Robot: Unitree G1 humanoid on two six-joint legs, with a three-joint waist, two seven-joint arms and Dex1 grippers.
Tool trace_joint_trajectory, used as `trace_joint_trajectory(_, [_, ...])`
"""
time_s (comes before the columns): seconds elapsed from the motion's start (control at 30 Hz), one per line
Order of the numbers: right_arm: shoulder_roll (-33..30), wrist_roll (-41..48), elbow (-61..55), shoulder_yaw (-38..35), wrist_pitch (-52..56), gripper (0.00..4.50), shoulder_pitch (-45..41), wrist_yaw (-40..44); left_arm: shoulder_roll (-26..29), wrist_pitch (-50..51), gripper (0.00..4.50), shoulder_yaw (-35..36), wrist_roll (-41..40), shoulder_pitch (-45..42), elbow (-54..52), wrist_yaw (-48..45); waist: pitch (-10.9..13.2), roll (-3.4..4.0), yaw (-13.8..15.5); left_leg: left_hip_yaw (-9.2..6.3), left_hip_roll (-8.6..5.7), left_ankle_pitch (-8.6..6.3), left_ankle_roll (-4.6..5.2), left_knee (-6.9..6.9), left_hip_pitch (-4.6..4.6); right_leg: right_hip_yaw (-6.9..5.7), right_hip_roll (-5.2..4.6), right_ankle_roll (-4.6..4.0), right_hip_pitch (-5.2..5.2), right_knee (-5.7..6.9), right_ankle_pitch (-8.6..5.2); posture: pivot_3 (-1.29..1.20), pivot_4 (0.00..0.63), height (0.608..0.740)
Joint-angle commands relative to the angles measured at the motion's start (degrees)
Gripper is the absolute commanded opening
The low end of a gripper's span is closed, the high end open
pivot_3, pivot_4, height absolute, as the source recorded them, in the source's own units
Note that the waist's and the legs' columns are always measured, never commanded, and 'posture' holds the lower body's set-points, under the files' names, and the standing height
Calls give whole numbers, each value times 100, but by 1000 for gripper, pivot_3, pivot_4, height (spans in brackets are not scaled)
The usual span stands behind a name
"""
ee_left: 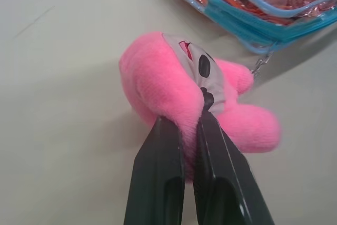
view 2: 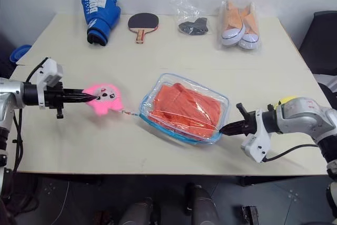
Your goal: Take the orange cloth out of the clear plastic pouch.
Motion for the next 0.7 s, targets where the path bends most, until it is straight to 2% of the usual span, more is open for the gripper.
trace_joint_trajectory(0.03, [-153,-9,-165,-243,207,6,120,-75,-11,117,0,179,-45,113,-235,43,0,0,0,0,0,0,0,0,1,0,0,0,0,1,0,0,150,740])
trace_joint_trajectory(0.17, [-144,456,-662,-251,859,6,388,-29,-158,267,0,151,-133,527,-677,40,0,0,-9,4,2,-1,-1,0,4,6,0,0,0,5,0,0,150,740])
trace_joint_trajectory(0.2, [-162,553,-767,-277,1029,210,464,2,-195,322,0,165,-156,588,-766,71,0,0,-6,3,4,-1,-1,0,3,6,1,0,-1,5,0,0,150,740])
trace_joint_trajectory(0.27, [-231,771,-990,-353,1368,676,650,72,-314,636,667,283,-307,637,-922,217,0,0,1,3,4,-1,-2,1,3,5,0,0,-1,6,0,0,150,740])
trace_joint_trajectory(0.4, [-406,1195,-1427,-687,2064,1945,1146,114,-325,686,1790,349,-342,974,-1236,219,0,1,18,1,2,-1,-2,4,3,6,-3,0,0,6,0,0,150,740])
trace_joint_trajectory(0.6, [-923,3181,-3210,-1882,4545,3850,2879,229,-257,777,3548,753,-547,1516,-1274,273,0,1,35,-8,5,-3,-4,4,0,1,-3,0,1,3,0,0,150,740])
trace_joint_trajectory(0.63, [-980,3436,-3484,-2142,4853,4297,3189,266,-242,842,3904,862,-665,1590,-1326,220,0,1,33,-11,6,-4,-6,3,3,1,-3,0,2,4,0,0,150,740])
trace_joint_trajectory(0.67, [-966,3590,-3705,-2455,5144,4493,3487,191,-275,887,4142,957,-649,1562,-1352,448,0,1,30,-11,8,-6,-9,4,6,1,-2,0,5,4,0,0,150,740])
trace_joint_trajectory(0.7, [-938,3674,-3878,-2710,5370,4500,3717,158,-291,956,4386,1022,-669,1534,-1386,562,0,0,40,-11,8,-7,-9,4,6,1,-1,0,6,-3,0,0,150,740])
